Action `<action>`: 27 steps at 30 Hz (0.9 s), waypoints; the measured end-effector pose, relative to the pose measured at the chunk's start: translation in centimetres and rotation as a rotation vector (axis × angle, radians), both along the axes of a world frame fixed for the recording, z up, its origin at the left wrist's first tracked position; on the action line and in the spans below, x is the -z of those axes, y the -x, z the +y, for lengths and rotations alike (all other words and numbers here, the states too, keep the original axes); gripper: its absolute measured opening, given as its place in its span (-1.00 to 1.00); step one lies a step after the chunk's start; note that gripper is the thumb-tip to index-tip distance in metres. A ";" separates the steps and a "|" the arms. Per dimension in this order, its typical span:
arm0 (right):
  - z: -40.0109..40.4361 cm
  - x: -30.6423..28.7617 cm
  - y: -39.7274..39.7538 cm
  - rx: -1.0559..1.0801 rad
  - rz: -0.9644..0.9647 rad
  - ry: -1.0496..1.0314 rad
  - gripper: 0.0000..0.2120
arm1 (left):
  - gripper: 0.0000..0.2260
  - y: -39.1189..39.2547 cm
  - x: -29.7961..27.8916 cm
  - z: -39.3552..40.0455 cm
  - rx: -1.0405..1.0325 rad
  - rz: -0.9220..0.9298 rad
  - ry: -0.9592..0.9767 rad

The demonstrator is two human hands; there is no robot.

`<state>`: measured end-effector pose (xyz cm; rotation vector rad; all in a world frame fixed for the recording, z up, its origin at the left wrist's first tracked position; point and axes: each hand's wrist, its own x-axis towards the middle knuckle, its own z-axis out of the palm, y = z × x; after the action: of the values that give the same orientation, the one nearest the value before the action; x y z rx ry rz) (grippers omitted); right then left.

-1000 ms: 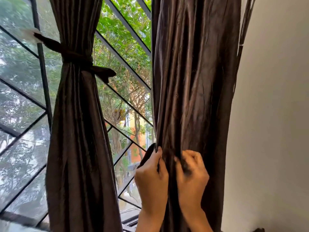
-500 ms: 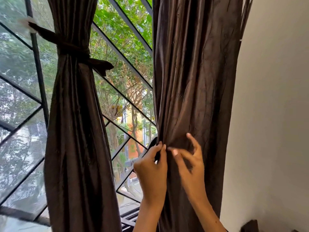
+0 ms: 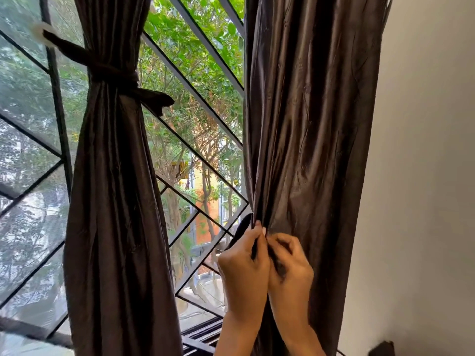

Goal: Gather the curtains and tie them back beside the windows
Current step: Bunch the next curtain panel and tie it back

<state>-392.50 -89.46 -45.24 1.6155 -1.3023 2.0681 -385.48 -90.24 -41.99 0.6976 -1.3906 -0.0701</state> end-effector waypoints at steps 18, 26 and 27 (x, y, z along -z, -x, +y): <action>-2.6 -2.5 4.1 -0.582 -0.567 -0.411 -0.63 | -0.97 0.6 -0.1 -1.0 -0.003 0.072 -0.072; -1.1 -1.4 2.7 -0.043 -0.389 0.047 -0.88 | -0.96 0.5 0.1 -1.4 0.008 0.069 -0.071; -0.7 -1.1 2.0 -0.025 -0.289 0.079 -0.86 | -0.96 0.5 0.1 -1.5 0.008 0.068 -0.067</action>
<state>-394.53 -90.13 -44.17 1.3442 -1.2695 2.4061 -386.02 -91.72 -42.09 0.7391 -1.3310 -0.1457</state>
